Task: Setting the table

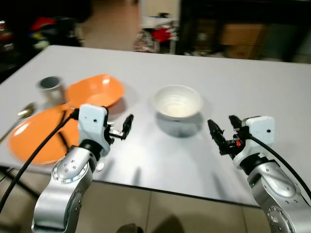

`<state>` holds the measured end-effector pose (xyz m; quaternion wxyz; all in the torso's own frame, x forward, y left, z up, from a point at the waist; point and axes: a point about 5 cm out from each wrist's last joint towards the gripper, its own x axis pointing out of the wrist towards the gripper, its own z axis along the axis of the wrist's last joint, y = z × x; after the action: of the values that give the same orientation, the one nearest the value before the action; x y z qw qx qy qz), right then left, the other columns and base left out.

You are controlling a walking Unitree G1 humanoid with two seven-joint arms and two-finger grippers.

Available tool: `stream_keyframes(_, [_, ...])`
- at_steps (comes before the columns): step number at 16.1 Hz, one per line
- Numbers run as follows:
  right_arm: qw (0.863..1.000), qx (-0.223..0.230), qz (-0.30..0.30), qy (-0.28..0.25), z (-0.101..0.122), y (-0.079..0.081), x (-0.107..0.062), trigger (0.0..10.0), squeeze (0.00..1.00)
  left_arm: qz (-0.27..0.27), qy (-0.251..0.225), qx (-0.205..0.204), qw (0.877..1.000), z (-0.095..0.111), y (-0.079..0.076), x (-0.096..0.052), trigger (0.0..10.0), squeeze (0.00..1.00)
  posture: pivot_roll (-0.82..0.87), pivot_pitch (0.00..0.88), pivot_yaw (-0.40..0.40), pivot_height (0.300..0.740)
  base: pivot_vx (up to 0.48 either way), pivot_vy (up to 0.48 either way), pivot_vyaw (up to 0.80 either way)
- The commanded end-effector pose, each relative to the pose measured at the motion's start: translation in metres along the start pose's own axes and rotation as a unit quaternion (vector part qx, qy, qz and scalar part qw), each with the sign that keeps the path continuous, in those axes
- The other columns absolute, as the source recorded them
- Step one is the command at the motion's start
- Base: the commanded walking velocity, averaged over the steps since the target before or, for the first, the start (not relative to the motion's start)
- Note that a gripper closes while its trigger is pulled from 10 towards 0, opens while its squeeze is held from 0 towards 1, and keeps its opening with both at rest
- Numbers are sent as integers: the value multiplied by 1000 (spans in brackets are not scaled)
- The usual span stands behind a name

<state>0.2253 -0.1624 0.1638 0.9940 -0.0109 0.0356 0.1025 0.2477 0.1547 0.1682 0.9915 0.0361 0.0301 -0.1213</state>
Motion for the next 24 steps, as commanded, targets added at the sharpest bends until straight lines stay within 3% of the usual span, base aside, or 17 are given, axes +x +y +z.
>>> stream_keyframes(1, [1000,1,-7,-12,5,0,1,10000,0,8,-6,4,1000,1,2,1,10000,0,15,0,51,740,0,0,800])
stream_keyframes(8, [1000,10,-6,-17,5,6,3,10000,0,8,-10,16,1000,2,-4,6,10000,0,36,0,28,740,0,0,800])
stream_keyframes(11, [1000,4,-8,-18,1,12,4,10000,0,20,-5,19,1000,-1,3,1,10000,0,40,0,60,740,0,0,800])
stream_keyframes(17, [1000,20,13,-3,-7,22,0,10000,0,-9,7,43,999,-4,-1,-4,10000,0,63,0,43,740,0,0,800])
stream_keyframes(19, [1000,4,-9,-9,-6,17,1,10000,0,29,15,37,999,-10,9,-5,10000,0,44,0,58,740,0,0,800])
stream_keyframes(24, [1000,-5,22,-9,-2,20,0,10000,0,-1,13,35,999,-11,0,-6,10000,0,65,0,19,740,0,0,800])
